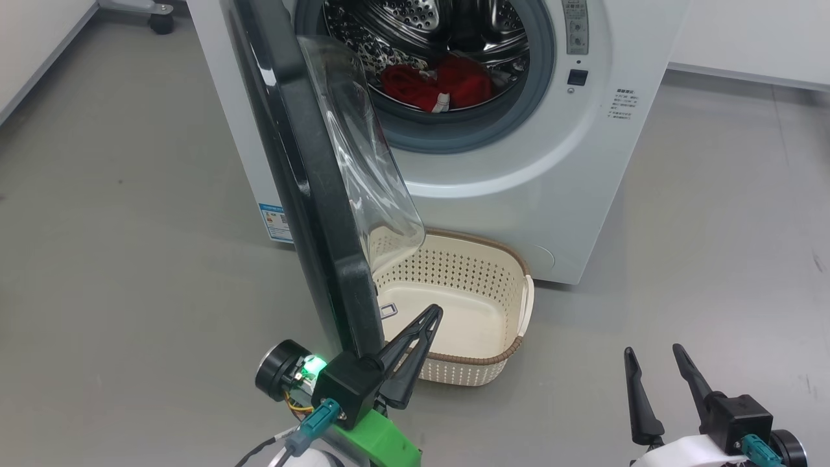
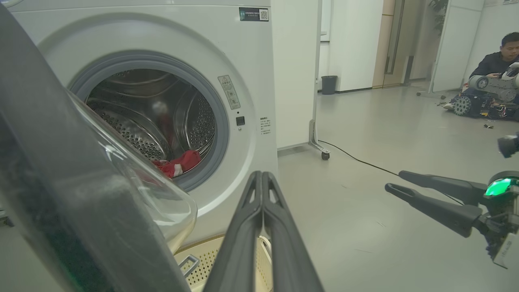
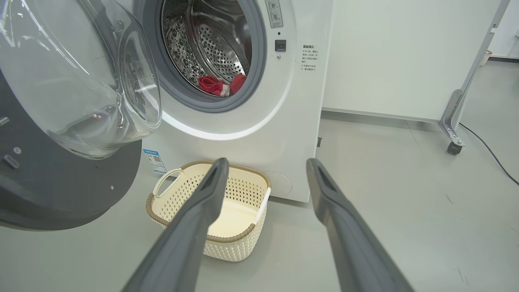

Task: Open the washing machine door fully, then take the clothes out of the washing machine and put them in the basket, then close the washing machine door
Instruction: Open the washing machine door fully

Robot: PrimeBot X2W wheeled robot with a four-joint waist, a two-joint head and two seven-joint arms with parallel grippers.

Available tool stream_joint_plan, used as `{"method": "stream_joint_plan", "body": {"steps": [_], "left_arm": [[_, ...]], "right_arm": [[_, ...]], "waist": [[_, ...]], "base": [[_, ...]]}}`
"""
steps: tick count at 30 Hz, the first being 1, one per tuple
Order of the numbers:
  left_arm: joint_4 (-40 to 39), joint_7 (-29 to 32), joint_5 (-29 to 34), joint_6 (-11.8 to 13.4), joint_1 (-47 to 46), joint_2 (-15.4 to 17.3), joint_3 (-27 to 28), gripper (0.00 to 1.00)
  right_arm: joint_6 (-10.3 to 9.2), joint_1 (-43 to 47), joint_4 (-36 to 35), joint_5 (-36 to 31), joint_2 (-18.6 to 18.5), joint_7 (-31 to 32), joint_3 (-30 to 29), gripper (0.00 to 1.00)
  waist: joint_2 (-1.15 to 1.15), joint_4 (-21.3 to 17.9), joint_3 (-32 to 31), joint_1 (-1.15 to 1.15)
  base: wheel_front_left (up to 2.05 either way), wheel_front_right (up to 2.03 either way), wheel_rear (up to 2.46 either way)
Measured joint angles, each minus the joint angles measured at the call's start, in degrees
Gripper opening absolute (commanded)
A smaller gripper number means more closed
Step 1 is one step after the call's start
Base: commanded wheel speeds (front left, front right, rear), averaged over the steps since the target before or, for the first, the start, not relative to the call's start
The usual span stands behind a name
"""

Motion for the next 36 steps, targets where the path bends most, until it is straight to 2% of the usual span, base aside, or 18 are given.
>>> {"method": "stream_joint_plan", "body": {"steps": [9,14,36], "left_arm": [[4.7,0.5,0.0,3.6,0.0,0.0,2.9,0.0],[6.3,0.5,-0.6,4.7,-0.1,0.0,3.6,0.0],[10.0,-1.6,-3.2,6.3,-0.3,-0.5,3.7,0.0]], "right_arm": [[0.01,0.0,0.0,-0.7,0.0,0.0,-0.5,1.0],[0.02,0.0,-0.1,-0.8,0.1,0.0,-0.8,1.0],[0.62,-0.1,-0.3,-1.3,0.5,0.0,-2.8,1.0]], "waist": [[0.0,-0.2,0.5,0.0],[0.0,-0.3,0.5,0.0],[0.0,0.5,1.6,0.0]], "base": [[0.0,0.0,0.0],[0.0,0.0,0.0],[0.0,0.0,0.0]]}}
